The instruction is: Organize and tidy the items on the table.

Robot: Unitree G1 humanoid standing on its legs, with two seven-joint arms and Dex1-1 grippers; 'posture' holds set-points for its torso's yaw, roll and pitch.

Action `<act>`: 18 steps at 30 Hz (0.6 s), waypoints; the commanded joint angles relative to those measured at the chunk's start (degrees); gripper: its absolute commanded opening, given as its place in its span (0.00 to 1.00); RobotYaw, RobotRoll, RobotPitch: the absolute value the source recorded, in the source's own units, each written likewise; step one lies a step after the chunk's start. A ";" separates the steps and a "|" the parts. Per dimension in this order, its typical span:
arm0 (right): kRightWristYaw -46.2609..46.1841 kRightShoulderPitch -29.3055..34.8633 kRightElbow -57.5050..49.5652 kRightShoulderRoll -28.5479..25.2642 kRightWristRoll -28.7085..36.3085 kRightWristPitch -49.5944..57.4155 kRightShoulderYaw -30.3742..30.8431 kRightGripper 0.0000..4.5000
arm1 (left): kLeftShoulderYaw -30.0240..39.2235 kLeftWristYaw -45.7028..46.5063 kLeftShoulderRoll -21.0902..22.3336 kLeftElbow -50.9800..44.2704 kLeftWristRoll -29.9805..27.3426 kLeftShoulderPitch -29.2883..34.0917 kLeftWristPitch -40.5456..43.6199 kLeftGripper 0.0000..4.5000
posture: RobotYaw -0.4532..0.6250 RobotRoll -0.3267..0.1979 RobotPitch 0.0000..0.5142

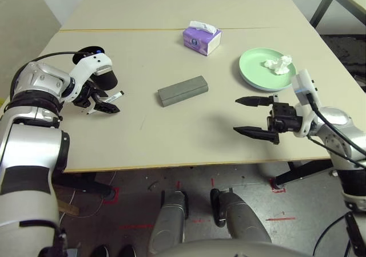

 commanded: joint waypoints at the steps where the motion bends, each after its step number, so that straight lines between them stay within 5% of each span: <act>1: 0.00 -0.23 -1.01 -0.57 -0.33 0.54 0.53 1.00 | -0.22 0.32 -0.24 1.58 1.81 -0.42 -1.26 0.99 | 0.33 0.62 0.33; 13: -0.57 -0.10 -3.06 -1.32 0.29 1.94 0.11 1.00 | 1.60 1.38 -1.68 2.76 2.31 0.00 -1.73 0.99 | 0.32 0.62 0.33; 18: -0.92 -1.05 -3.56 -0.98 0.34 2.36 0.34 1.00 | 2.33 1.24 -1.64 2.71 2.36 0.08 -1.95 0.70 | 0.32 0.62 0.33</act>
